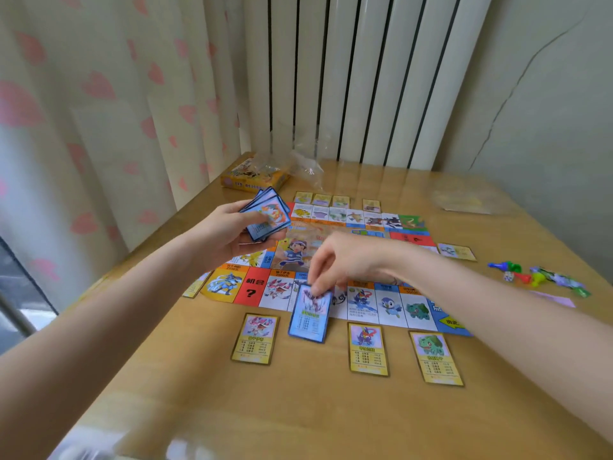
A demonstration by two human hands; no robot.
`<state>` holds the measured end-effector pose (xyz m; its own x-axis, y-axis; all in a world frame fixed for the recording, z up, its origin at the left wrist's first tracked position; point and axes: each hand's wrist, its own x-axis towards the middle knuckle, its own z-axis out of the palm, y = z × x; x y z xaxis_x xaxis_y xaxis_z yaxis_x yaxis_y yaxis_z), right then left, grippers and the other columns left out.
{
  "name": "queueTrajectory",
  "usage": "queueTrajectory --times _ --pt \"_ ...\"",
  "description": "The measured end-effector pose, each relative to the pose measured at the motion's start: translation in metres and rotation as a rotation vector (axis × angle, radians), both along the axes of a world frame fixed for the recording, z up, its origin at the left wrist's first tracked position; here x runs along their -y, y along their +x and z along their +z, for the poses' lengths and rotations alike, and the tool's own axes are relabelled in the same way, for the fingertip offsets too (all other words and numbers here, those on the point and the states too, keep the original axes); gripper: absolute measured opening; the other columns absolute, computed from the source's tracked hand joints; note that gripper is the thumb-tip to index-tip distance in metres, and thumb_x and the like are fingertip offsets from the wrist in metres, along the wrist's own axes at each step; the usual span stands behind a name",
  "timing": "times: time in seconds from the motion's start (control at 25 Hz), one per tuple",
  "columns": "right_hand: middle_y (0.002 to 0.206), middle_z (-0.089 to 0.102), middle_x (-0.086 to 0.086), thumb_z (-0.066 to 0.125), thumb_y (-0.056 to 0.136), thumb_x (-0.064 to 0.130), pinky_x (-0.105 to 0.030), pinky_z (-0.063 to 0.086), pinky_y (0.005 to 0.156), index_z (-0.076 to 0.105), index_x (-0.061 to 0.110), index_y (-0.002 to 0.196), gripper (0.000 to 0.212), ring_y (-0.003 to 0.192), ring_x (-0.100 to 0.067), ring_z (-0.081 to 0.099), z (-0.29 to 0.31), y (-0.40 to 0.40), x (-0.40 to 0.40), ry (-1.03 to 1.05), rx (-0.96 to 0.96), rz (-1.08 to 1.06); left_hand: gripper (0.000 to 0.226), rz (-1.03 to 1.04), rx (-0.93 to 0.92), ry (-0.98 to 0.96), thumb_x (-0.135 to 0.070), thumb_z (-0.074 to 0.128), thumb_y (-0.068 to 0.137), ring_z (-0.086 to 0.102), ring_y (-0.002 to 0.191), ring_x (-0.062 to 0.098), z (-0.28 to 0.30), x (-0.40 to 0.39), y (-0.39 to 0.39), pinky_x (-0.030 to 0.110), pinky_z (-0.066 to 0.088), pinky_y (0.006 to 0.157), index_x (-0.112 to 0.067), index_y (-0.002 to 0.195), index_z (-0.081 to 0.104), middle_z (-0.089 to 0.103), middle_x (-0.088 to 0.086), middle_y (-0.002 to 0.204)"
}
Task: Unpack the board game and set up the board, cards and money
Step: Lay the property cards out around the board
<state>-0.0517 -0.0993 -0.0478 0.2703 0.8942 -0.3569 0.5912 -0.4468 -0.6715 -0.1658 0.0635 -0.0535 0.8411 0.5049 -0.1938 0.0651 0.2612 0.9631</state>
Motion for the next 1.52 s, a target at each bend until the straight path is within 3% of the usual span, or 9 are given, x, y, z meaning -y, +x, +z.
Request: queueTrajectory --times 0.28,0.44,0.6,0.68,0.8,0.96,1.08,1.28,1.52 --pt "0.053 0.061 0.011 0.074 0.077 0.012 -0.014 0.044 0.048 0.065 0.017 0.071 0.012 0.042 0.001 0.052 -0.012 -0.033 -0.007 -0.032 0.176 0.079 0.023 -0.019 -0.017 -0.061 0.0 0.053 0.091 0.072 0.075 0.023 -0.025 0.021 -0.011 0.033 0.059 0.071 -0.009 0.112 0.054 0.069 0.016 0.096" --pt "0.061 0.062 0.005 0.072 0.079 0.011 -0.013 0.044 0.046 0.066 0.01 0.077 0.006 0.038 0.003 0.052 -0.012 -0.044 -0.011 -0.04 0.267 0.101 0.025 -0.025 -0.046 0.004 0.002 0.054 0.089 0.068 0.081 0.02 -0.029 0.025 -0.014 0.033 0.057 0.075 -0.013 0.11 0.055 0.068 0.011 0.097" --pt "0.065 0.06 0.005 0.075 0.076 0.019 -0.015 0.04 0.047 0.066 0.012 0.073 0.012 0.057 -0.007 0.054 -0.013 -0.051 -0.012 -0.038 0.44 0.141 0.028 -0.03 -0.037 0.012 0.003 0.054 0.089 0.067 0.078 0.017 -0.03 0.028 -0.016 0.026 0.059 0.06 -0.011 0.113 0.055 0.066 0.009 0.097" --pt "0.066 0.057 0.006 0.076 0.075 0.023 -0.017 0.038 0.051 0.064 0.011 0.073 0.017 0.063 -0.004 0.048 -0.014 -0.05 -0.012 -0.02 0.542 0.151 0.023 -0.035 -0.033 0.007 0.006 0.052 0.089 0.069 0.068 0.014 -0.029 0.031 -0.017 0.023 0.057 0.055 -0.01 0.104 0.057 0.067 0.009 0.091" --pt "0.071 0.063 -0.005 0.071 0.08 0.024 -0.022 0.045 0.053 0.066 0.008 0.075 0.018 0.057 -0.01 0.052 -0.004 -0.038 -0.008 0.056 0.448 -0.079 0.023 -0.01 -0.018 -0.066 0.008 0.051 0.089 0.069 0.066 0.016 -0.025 0.035 -0.017 0.026 0.058 0.059 -0.014 0.092 0.056 0.067 0.01 0.086" --pt "0.075 0.066 -0.011 0.065 0.086 0.028 -0.016 0.047 0.047 0.067 -0.004 0.089 0.032 0.055 -0.013 0.057 0.006 -0.014 -0.001 0.228 0.154 -0.404 0.026 -0.041 0.026 -0.116 0.008 0.05 0.088 0.065 0.079 0.021 -0.023 0.038 -0.016 0.023 0.058 0.058 -0.014 0.1 0.058 0.066 0.013 0.096" --pt "0.077 0.067 -0.01 0.069 0.083 0.015 -0.02 0.052 0.056 0.063 0.005 0.084 0.012 0.058 -0.013 0.061 0.004 -0.013 0.001 0.312 -0.066 -0.436 0.029 -0.083 0.024 -0.082 0.008 0.053 0.086 0.066 0.078 0.019 -0.021 0.043 -0.012 0.023 0.056 0.06 -0.011 0.107 0.059 0.068 0.011 0.093" --pt "0.077 0.065 -0.011 0.072 0.079 0.006 -0.021 0.046 0.049 0.058 0.009 0.091 0.019 0.054 -0.013 0.057 0.004 -0.004 0.0 0.349 -0.017 -0.506 0.011 -0.046 0.049 -0.09 -0.008 0.051 0.093 0.067 0.078 0.018 -0.014 0.046 -0.006 0.027 0.057 0.065 -0.015 0.096 0.058 0.067 0.01 0.093" --pt "0.073 0.061 -0.001 0.066 0.083 0.006 -0.017 0.043 0.047 0.066 0.009 0.093 0.011 0.056 -0.01 0.052 0.017 0.023 0.014 0.536 0.156 -0.712 0.029 0.082 0.17 -0.195 -0.003 0.044 0.096 0.071 0.082 0.025 -0.007 0.03 -0.004 0.03 0.058 0.069 -0.01 0.124 0.047 0.059 0.021 0.115"
